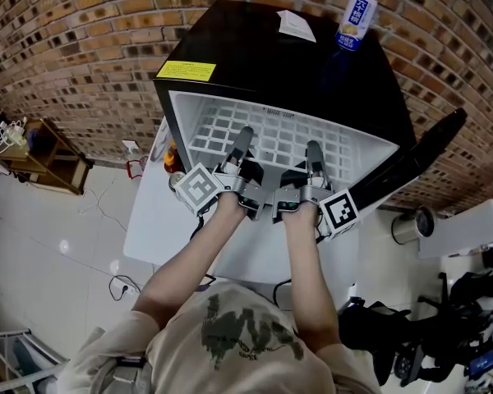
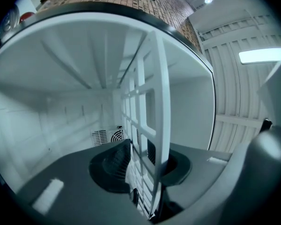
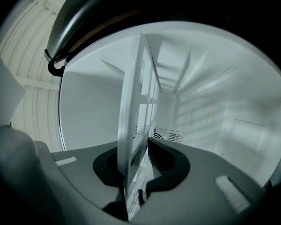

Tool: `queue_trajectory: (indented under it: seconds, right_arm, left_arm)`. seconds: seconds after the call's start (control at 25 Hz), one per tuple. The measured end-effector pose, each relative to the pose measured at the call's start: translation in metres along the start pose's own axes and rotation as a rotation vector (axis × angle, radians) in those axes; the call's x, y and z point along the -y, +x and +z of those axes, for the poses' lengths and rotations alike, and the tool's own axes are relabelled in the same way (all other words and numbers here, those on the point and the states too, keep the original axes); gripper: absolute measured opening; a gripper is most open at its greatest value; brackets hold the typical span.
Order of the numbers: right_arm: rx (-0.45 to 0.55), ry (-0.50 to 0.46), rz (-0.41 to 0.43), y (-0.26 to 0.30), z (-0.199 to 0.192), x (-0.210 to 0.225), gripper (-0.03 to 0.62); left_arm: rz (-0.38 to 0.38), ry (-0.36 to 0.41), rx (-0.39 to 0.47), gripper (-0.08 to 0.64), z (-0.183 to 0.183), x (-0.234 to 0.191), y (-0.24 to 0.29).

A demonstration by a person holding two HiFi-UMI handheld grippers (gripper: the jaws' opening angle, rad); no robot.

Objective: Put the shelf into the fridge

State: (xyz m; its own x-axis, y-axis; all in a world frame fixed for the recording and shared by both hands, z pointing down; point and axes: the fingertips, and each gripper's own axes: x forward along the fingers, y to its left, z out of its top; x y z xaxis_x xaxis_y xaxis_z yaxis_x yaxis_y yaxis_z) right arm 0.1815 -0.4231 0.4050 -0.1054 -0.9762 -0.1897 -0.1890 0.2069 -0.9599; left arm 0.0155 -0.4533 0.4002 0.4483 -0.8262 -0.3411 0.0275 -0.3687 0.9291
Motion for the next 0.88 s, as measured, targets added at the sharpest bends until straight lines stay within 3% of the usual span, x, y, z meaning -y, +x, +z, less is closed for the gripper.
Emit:
queue_trajectory:
  seconds: [0.44, 0.56, 0.72, 0.88]
  right_arm:
    - [-0.001, 0.009, 0.007, -0.028, -0.007, -0.002, 0.071]
    - [-0.002, 0.015, 0.002, -0.031, -0.01, -0.003, 0.067]
    - [-0.007, 0.014, -0.005, -0.04, -0.019, -0.006, 0.054]
    - [-0.002, 0.023, -0.01, -0.054, -0.03, -0.012, 0.048]
  left_arm:
    - [-0.004, 0.003, -0.01, 0.089, -0.014, 0.006, -0.021]
    - [0.017, 0.04, -0.027, 0.088, -0.016, 0.005, -0.027]
    - [0.014, -0.016, -0.025, 0.079, -0.018, 0.01, -0.038]
    - [0.019, 0.008, -0.038, 0.062, -0.016, 0.017, -0.053]
